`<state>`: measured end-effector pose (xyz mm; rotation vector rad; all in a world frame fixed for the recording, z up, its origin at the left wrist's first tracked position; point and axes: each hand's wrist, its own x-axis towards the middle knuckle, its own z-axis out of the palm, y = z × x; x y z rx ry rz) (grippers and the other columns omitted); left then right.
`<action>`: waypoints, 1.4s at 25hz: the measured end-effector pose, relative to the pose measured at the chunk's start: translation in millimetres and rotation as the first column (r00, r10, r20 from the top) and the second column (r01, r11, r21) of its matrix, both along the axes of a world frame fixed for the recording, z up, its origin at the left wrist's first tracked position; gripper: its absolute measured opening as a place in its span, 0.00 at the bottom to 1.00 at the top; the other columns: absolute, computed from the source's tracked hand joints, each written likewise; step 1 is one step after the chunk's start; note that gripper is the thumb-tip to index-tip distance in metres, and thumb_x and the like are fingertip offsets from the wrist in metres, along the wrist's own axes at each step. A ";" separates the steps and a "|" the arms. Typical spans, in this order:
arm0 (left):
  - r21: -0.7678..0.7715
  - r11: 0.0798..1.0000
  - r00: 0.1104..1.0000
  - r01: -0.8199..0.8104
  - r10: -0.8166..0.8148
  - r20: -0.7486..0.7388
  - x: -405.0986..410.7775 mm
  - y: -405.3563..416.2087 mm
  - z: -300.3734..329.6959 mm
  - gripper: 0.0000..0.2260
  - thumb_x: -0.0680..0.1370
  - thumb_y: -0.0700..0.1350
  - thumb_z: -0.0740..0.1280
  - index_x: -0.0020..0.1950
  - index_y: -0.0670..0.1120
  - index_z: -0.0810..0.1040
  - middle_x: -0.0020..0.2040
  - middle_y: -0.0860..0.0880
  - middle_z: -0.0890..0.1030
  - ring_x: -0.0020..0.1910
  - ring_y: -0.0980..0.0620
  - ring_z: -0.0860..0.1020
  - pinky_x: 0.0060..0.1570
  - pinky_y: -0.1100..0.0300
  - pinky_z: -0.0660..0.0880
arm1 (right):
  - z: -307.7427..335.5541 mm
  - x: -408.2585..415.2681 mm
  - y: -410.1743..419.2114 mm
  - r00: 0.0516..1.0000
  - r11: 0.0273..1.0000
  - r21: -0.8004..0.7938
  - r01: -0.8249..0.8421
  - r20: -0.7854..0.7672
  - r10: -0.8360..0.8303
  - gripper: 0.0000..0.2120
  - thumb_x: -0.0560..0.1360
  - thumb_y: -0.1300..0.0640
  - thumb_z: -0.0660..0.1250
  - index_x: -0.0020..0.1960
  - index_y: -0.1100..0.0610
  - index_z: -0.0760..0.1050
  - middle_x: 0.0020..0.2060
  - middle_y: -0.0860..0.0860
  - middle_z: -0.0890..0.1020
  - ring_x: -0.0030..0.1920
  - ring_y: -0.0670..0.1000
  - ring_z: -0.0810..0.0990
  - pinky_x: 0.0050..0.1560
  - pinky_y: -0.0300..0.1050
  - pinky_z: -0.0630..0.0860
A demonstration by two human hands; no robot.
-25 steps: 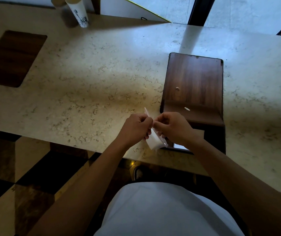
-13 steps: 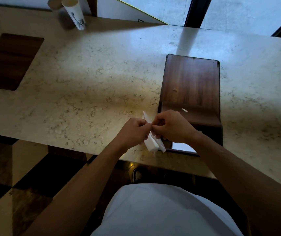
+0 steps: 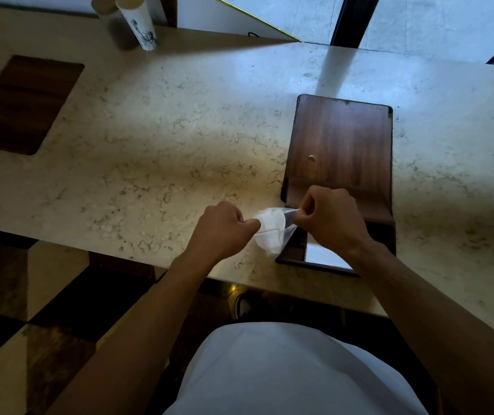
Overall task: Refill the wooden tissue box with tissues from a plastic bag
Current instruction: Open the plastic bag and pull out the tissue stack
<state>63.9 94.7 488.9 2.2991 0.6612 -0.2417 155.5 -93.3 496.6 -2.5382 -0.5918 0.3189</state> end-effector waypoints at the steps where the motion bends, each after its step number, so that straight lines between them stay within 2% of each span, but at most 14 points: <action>1: -0.006 1.000 1.000 0.011 -0.011 -0.009 -0.2 -1.6 2.5 0.16 0.69 0.51 0.68 0.25 0.44 0.71 0.23 0.50 0.68 0.22 0.54 0.63 0.25 0.60 0.62 | 1.8 0.0 0.3 1.000 1.000 -0.021 -0.014 0.018 0.015 0.08 0.73 0.57 0.74 0.38 0.58 0.77 0.30 0.52 0.81 0.30 0.52 0.79 0.38 0.55 0.82; 4: -0.026 1.000 1.000 -0.004 0.005 0.009 1.5 -8.3 7.1 0.16 0.69 0.51 0.68 0.26 0.43 0.73 0.23 0.48 0.68 0.23 0.53 0.64 0.26 0.60 0.62 | 6.1 2.1 -0.4 1.000 0.999 -0.038 -0.019 0.004 0.019 0.07 0.74 0.56 0.73 0.42 0.58 0.78 0.34 0.53 0.82 0.33 0.52 0.80 0.41 0.56 0.82; 8: -0.143 0.990 1.000 -0.001 0.005 0.021 4.0 -13.6 11.3 0.17 0.72 0.50 0.68 0.31 0.36 0.79 0.27 0.41 0.80 0.23 0.52 0.70 0.28 0.58 0.69 | 13.7 2.7 -3.0 1.000 1.000 0.010 -0.022 -0.017 0.022 0.06 0.76 0.55 0.73 0.47 0.57 0.80 0.38 0.51 0.84 0.37 0.50 0.82 0.43 0.53 0.83; 12: -0.296 0.955 0.999 -0.004 0.017 0.042 5.3 -27.3 12.8 0.15 0.76 0.46 0.67 0.35 0.38 0.82 0.27 0.46 0.82 0.24 0.54 0.75 0.30 0.59 0.73 | 27.0 -8.4 8.5 0.992 0.979 0.162 -0.125 0.025 0.123 0.03 0.77 0.58 0.71 0.49 0.56 0.81 0.38 0.46 0.82 0.34 0.39 0.78 0.42 0.40 0.82; 15: -0.382 0.923 0.998 -0.042 0.059 0.033 7.7 -32.2 11.2 0.16 0.80 0.47 0.65 0.35 0.42 0.82 0.27 0.49 0.81 0.24 0.57 0.75 0.29 0.61 0.71 | 33.1 -18.2 15.8 0.968 0.954 0.181 -0.237 -0.034 0.247 0.08 0.80 0.63 0.67 0.54 0.59 0.84 0.45 0.51 0.87 0.38 0.41 0.81 0.43 0.29 0.75; 18: -0.440 0.896 0.995 -0.059 0.088 0.045 5.9 -31.9 12.2 0.15 0.79 0.48 0.66 0.34 0.44 0.81 0.27 0.50 0.80 0.23 0.57 0.75 0.29 0.61 0.72 | 30.6 -16.5 16.6 0.944 0.955 0.055 -0.291 -0.144 0.296 0.11 0.79 0.67 0.65 0.59 0.61 0.83 0.52 0.55 0.87 0.47 0.49 0.84 0.47 0.33 0.73; 20: -0.439 0.897 0.995 -0.045 0.078 0.056 3.8 -32.9 13.1 0.14 0.78 0.45 0.65 0.35 0.44 0.81 0.27 0.50 0.80 0.23 0.57 0.75 0.29 0.61 0.72 | 23.3 -11.8 16.3 0.934 0.956 -0.038 -0.292 -0.229 0.276 0.13 0.79 0.69 0.64 0.61 0.63 0.81 0.55 0.57 0.85 0.51 0.53 0.83 0.48 0.37 0.72; 22: -0.436 0.899 0.995 -0.045 0.077 0.056 2.5 -35.9 13.5 0.13 0.78 0.43 0.65 0.35 0.42 0.82 0.28 0.49 0.81 0.23 0.56 0.74 0.30 0.59 0.72 | 14.1 -7.5 16.3 0.931 0.954 -0.123 -0.274 -0.283 0.231 0.08 0.79 0.68 0.62 0.50 0.64 0.80 0.49 0.61 0.82 0.47 0.55 0.79 0.42 0.39 0.70; 24: -0.420 0.907 0.995 -0.040 0.073 0.062 0.9 -39.8 13.6 0.13 0.78 0.44 0.65 0.35 0.43 0.82 0.29 0.49 0.81 0.24 0.57 0.74 0.31 0.59 0.72 | 9.2 -5.7 18.3 0.937 0.958 -0.177 -0.227 -0.308 0.165 0.08 0.80 0.63 0.63 0.42 0.61 0.74 0.43 0.58 0.79 0.42 0.55 0.78 0.36 0.41 0.70; 27: -0.346 0.938 0.996 -0.003 0.033 0.081 -1.4 -46.5 10.5 0.13 0.79 0.46 0.66 0.37 0.42 0.83 0.31 0.47 0.83 0.26 0.58 0.76 0.34 0.61 0.73 | 2.0 -4.6 21.7 0.944 0.950 -0.220 -0.221 -0.294 0.152 0.10 0.79 0.56 0.67 0.46 0.63 0.75 0.44 0.58 0.81 0.41 0.55 0.79 0.37 0.45 0.75; 30: -0.334 0.943 0.996 0.001 0.029 0.086 -2.6 -51.0 4.6 0.15 0.79 0.48 0.66 0.38 0.41 0.82 0.31 0.47 0.82 0.25 0.60 0.75 0.34 0.62 0.73 | -2.5 -5.0 22.4 0.947 0.943 -0.240 -0.230 -0.279 0.160 0.14 0.78 0.53 0.70 0.54 0.65 0.79 0.48 0.60 0.84 0.45 0.57 0.82 0.48 0.53 0.81; 32: -0.476 0.873 0.988 -0.107 0.148 0.049 -4.2 -50.1 -4.3 0.18 0.80 0.51 0.66 0.35 0.42 0.81 0.29 0.47 0.81 0.27 0.56 0.77 0.35 0.59 0.74 | -4.4 -3.9 19.3 0.950 0.958 -0.213 -0.191 -0.285 0.126 0.18 0.76 0.49 0.71 0.54 0.64 0.80 0.45 0.58 0.85 0.42 0.55 0.83 0.44 0.52 0.81; 33: -0.563 0.797 0.969 -0.218 0.247 -0.025 -6.5 -47.9 -11.7 0.21 0.80 0.55 0.64 0.33 0.43 0.80 0.29 0.46 0.80 0.27 0.53 0.77 0.35 0.58 0.74 | -4.5 -3.4 17.4 0.949 0.963 -0.204 -0.175 -0.297 0.110 0.19 0.75 0.45 0.71 0.52 0.62 0.80 0.44 0.56 0.84 0.40 0.53 0.82 0.38 0.49 0.79; 35: -0.659 0.576 0.872 -0.484 0.382 -0.306 -14.7 -42.1 -32.1 0.23 0.79 0.60 0.61 0.37 0.43 0.79 0.32 0.44 0.81 0.32 0.49 0.79 0.39 0.55 0.76 | -5.4 -2.7 13.9 0.941 0.973 -0.175 -0.152 -0.325 0.089 0.17 0.75 0.40 0.70 0.48 0.54 0.80 0.42 0.53 0.84 0.35 0.47 0.80 0.32 0.43 0.73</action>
